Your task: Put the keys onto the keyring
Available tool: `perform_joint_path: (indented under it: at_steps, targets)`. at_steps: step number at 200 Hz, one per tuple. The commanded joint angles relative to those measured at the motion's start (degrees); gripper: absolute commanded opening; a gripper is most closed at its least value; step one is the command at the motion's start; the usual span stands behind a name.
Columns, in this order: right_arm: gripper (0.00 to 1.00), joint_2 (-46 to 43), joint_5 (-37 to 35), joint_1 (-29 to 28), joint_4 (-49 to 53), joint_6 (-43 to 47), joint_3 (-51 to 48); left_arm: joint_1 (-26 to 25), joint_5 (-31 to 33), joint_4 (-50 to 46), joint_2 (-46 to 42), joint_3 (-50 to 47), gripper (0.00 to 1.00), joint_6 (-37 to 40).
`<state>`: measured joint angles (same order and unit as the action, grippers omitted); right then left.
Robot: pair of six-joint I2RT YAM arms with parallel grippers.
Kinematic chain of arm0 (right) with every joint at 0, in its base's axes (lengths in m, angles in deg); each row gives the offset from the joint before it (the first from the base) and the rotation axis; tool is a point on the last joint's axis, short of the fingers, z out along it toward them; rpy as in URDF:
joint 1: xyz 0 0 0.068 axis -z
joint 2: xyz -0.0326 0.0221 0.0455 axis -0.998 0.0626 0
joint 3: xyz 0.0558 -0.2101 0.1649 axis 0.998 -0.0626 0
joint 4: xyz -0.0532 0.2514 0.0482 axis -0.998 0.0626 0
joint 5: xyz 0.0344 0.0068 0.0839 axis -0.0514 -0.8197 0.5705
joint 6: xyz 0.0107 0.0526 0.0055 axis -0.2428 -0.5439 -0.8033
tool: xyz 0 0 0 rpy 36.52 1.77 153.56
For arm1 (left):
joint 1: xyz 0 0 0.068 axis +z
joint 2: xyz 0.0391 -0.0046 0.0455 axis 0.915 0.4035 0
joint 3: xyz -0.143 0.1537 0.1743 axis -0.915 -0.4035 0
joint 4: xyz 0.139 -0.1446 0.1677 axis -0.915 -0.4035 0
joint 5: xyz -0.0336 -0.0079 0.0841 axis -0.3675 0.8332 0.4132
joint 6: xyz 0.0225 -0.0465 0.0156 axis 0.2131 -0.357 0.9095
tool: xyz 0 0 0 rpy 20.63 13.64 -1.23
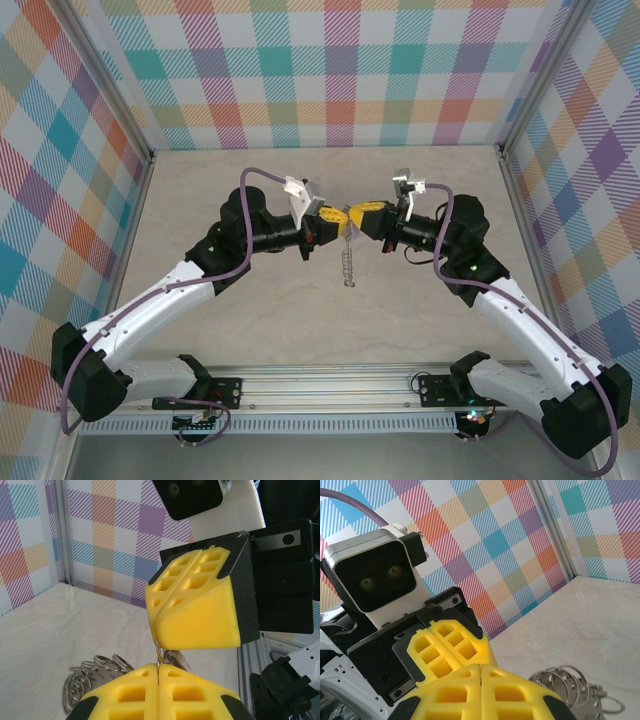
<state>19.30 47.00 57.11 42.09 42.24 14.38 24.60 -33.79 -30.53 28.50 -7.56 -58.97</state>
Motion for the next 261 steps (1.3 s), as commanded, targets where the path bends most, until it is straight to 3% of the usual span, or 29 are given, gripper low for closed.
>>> perform_joint_path:
  at_steps: [1, 60, 176, 224, 261]
  targets:
    - [0.0, 0.4, 0.8, -0.5, -2.1, -0.1, -0.8, -1.0, -0.8, 2.1, -0.4, 2.6, 0.0, 1.0]
    - [0.0, 0.4, -1.2, -1.0, -1.0, 1.0, -1.3, -1.1, -1.3, 3.0, -0.5, 2.8, 0.0, -0.2]
    - [0.0, -1.8, -15.8, -1.7, 4.4, 3.8, -4.4, -1.4, -0.9, 6.0, -2.2, 0.7, 0.0, -1.2]
    - [0.0, -1.6, -15.0, -1.4, 4.3, 3.1, -4.8, -1.4, -0.1, 6.7, -3.1, 0.0, 0.0, -1.1]
    - [0.0, -0.1, -10.2, -1.3, 2.6, 0.7, -4.4, -1.4, 2.3, 10.3, -3.7, -1.7, 0.0, -2.5]
